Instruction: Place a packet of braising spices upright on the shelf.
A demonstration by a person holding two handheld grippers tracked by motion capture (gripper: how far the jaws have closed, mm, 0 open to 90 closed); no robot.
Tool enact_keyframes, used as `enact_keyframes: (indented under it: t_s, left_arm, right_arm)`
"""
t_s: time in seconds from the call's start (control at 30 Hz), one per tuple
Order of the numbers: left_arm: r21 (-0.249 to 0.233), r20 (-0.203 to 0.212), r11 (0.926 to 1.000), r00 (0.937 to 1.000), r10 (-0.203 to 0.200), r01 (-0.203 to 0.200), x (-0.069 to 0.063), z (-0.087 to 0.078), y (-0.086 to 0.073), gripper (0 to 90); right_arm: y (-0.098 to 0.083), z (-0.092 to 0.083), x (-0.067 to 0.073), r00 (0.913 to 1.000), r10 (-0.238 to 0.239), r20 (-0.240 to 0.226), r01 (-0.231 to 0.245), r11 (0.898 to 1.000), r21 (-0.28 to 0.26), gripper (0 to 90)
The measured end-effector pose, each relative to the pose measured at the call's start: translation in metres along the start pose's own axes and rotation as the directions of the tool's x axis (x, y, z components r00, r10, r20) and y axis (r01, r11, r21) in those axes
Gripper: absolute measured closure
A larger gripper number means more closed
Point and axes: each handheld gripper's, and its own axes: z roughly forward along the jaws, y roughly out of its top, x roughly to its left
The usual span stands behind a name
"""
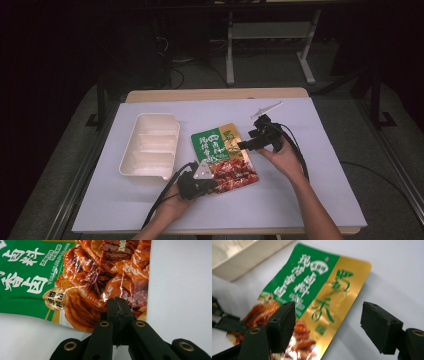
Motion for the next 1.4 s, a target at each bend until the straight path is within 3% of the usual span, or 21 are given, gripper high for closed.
enact_keyframes:
  t_s: [0.03,0.23,0.27,0.47,0.7,0.77,0.8,0.93,1.07,1.13,1.17,1.37,1.4]
  left_arm:
    - [-0.002,-0.002,1.0,1.0,0.001,-0.001,0.0,0.0,0.0,90.0]
    - [-0.017,0.004,0.9998,1.0,-0.008,0.008,0.001,0.0,-0.003,90.0]
    - [-0.02,0.005,0.9997,0.9999,-0.01,0.01,0.001,0.0,-0.003,90.0]
    - [-0.021,0.006,0.9997,0.9999,-0.014,0.014,0.001,0.0,-0.003,90.0]
    - [-0.021,0.007,0.9996,0.9998,-0.019,0.019,0.002,0.0,-0.003,90.0]
    - [-0.021,0.007,0.9996,0.9998,-0.02,0.02,0.001,0.0,-0.003,90.0]
    - [-0.02,0.007,0.9996,0.9998,-0.019,0.019,0.001,0.0,-0.003,90.0]
    - [-0.021,0.005,0.9996,0.9998,-0.018,0.018,0.001,0.0,-0.003,90.0]
    - [-0.02,0.005,0.9996,0.9998,-0.018,0.018,0.001,0.0,-0.003,90.0]
    - [-0.019,0.006,0.9997,0.9998,-0.018,0.018,0.001,0.0,-0.003,90.0]
    - [-0.019,0.006,0.9996,0.9998,-0.019,0.019,0.001,0.0,-0.003,90.0]
    - [-0.017,0.002,0.9997,0.9999,-0.016,0.016,0.001,0.0,-0.003,90.0]
    - [-0.015,0.002,0.9998,0.9999,-0.015,0.015,0.001,0.0,-0.003,90.0]
  right_arm:
    - [0.004,0.001,-0.002,1.0,-0.004,0.001,0.004,1.0,-0.016,28.3]
    - [0.021,0.016,-0.015,0.9996,0.029,-0.002,-0.029,0.999,0.024,27.2]
    - [0.023,0.025,-0.019,0.9995,0.032,0.003,-0.032,0.999,0.032,28.8]
    - [0.019,0.052,-0.03,0.9965,0.082,0.015,-0.083,0.992,0.091,28.9]
    - [0.016,0.064,-0.035,0.9951,0.099,-0.008,-0.098,0.991,0.095,36.6]
    - [0.016,0.065,-0.034,0.9949,0.101,-0.009,-0.1,0.99,0.098,37.9]
    - [0.015,0.067,-0.035,0.9929,0.112,-0.04,-0.108,0.989,0.1,43.2]
    - [0.014,0.065,-0.035,0.9934,0.108,-0.037,-0.104,0.99,0.097,47.1]
    - [0.015,0.052,-0.033,0.9912,0.105,-0.08,-0.102,0.994,0.047,60.0]
    - [0.016,0.049,-0.032,0.9901,0.103,-0.095,-0.1,0.994,0.042,62.1]
    - [0.017,0.044,-0.029,0.9903,0.081,-0.113,-0.078,0.996,0.036,66.8]
    - [0.019,0.039,-0.021,0.9874,0.044,-0.152,-0.039,0.999,0.035,75.4]
    - [0.02,0.039,-0.019,0.9828,0.031,-0.182,-0.023,0.999,0.044,76.7]
